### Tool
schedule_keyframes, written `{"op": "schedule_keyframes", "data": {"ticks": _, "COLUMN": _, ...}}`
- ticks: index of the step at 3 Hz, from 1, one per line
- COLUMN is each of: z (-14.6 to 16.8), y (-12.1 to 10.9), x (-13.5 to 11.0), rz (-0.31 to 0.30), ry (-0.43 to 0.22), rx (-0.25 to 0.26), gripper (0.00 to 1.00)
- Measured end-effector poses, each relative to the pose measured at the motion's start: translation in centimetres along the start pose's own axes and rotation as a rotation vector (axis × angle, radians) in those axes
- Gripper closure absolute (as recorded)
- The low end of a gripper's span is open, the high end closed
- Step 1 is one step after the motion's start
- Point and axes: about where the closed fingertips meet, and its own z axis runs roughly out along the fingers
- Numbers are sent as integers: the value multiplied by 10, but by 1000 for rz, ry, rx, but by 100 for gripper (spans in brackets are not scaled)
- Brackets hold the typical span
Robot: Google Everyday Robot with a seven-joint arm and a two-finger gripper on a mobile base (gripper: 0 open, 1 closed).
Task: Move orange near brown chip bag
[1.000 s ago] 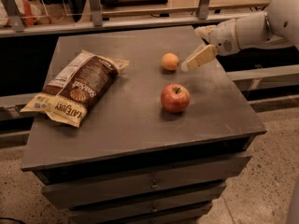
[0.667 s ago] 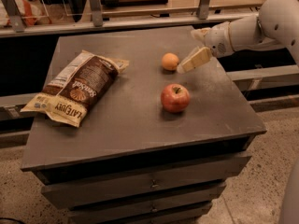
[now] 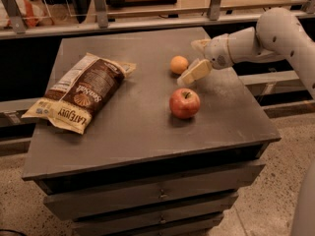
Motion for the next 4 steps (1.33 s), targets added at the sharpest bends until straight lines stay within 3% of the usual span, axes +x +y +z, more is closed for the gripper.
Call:
{"op": "schedule_keyframes", "data": {"ticks": 2, "z": 16, "y": -8, "x": 3, "rz": 36, "ry": -8, "rx": -12, "gripper": 0}}
{"op": "schedule_keyframes", "data": {"ticks": 4, "z": 26, "y": -9, "x": 1, "rz": 38, "ry": -15, "rx": -30, "gripper": 41}}
